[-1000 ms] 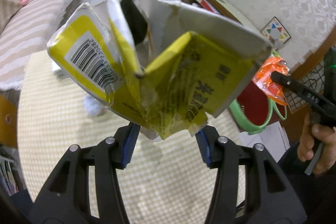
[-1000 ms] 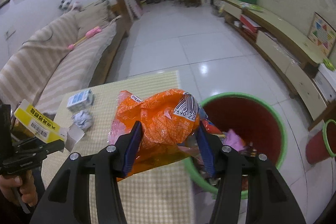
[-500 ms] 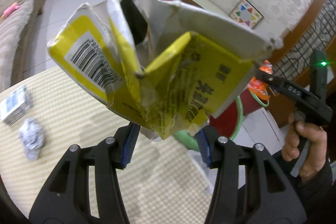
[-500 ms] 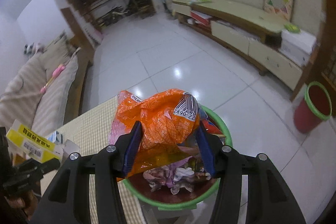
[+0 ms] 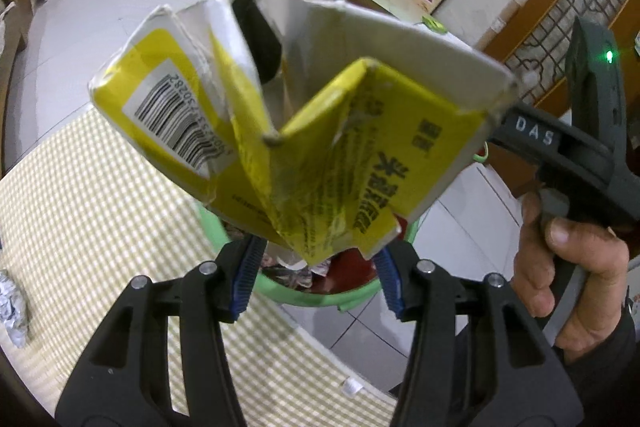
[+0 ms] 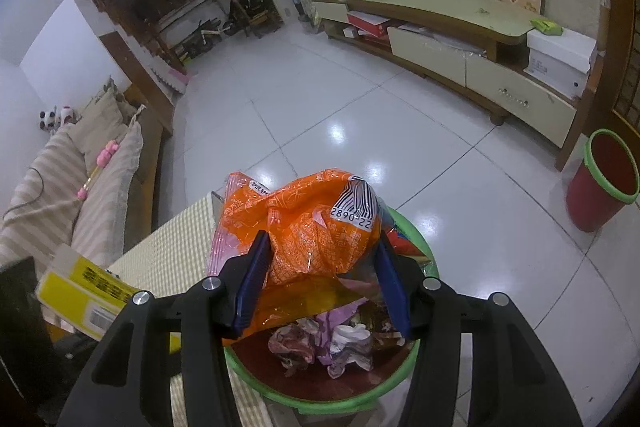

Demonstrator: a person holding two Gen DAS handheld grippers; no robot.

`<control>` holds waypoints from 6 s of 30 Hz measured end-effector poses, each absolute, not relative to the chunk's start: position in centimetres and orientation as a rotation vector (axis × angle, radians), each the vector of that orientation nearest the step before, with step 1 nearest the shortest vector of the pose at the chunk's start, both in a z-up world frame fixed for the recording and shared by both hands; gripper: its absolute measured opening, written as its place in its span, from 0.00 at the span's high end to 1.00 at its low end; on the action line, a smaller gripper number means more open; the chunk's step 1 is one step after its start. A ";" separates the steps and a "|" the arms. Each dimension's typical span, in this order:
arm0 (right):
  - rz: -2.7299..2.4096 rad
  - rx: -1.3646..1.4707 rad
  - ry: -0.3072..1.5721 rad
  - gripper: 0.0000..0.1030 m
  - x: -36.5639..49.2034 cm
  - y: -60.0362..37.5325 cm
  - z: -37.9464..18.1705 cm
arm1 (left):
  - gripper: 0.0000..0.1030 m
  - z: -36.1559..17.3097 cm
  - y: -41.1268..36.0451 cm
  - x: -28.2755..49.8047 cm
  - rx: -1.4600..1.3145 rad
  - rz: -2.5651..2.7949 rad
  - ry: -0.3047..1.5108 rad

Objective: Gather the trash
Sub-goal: 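Carry yellow boxes and orange bag over the green bin and open both tools, then move both tools back over the table toward the milk carton and newspaper, then grasp the white-blue milk carton with the left tool while the right tool grasps crumpled newspaper, then carry milk carton and newspaper over the green bin and release both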

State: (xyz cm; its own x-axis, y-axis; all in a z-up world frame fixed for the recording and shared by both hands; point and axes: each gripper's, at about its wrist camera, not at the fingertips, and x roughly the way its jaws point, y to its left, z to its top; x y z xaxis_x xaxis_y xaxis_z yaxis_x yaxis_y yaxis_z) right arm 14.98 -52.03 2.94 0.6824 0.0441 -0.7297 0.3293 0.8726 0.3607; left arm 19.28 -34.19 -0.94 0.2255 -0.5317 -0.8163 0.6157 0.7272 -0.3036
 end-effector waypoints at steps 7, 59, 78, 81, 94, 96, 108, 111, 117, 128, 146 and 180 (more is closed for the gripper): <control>-0.140 0.521 0.804 0.50 15.2 -52.2 2.9 | 0.46 -1.1 -36.5 19.2 0.104 -0.814 1.082; 0.185 0.134 0.926 0.07 16.5 -27.3 1.3 | 0.05 2.1 -2.2 16.2 -0.103 -0.197 0.916; 0.300 0.088 1.061 0.07 22.6 -11.4 -4.3 | 0.05 -1.8 6.5 25.3 0.105 -0.254 1.031; 0.294 0.084 1.093 0.07 24.2 -10.1 -5.7 | 0.05 -3.2 6.0 27.2 0.165 -0.274 1.062; 0.313 -0.006 1.156 0.15 27.9 -7.0 -9.9 | 0.05 -6.9 4.5 33.5 0.156 -0.353 1.152; 0.327 -0.017 1.149 0.20 28.1 -6.9 -9.8 | 0.05 -7.3 4.1 34.2 0.166 -0.366 1.156; 0.434 -0.041 1.185 0.43 28.8 -5.8 -9.7 | 0.05 -9.2 0.6 36.4 0.353 -0.485 1.170; 0.442 -0.054 1.193 0.43 28.9 -5.0 -10.1 | 0.06 -9.9 0.3 36.5 0.367 -0.510 1.184; 0.447 -0.047 1.194 0.49 29.2 -4.3 -10.6 | 0.31 -11.2 0.7 36.5 0.367 -0.523 1.220; 0.421 -0.069 1.197 0.52 29.6 -6.3 -9.4 | 0.43 -10.9 2.1 34.5 0.356 -0.510 1.231; 0.361 -0.066 1.147 0.52 25.8 -14.1 -5.8 | 0.44 -7.2 1.7 25.9 0.222 -0.430 1.173; 0.024 0.188 0.899 0.52 14.9 -41.3 4.6 | 0.44 4.2 -19.4 18.7 0.146 -0.609 0.985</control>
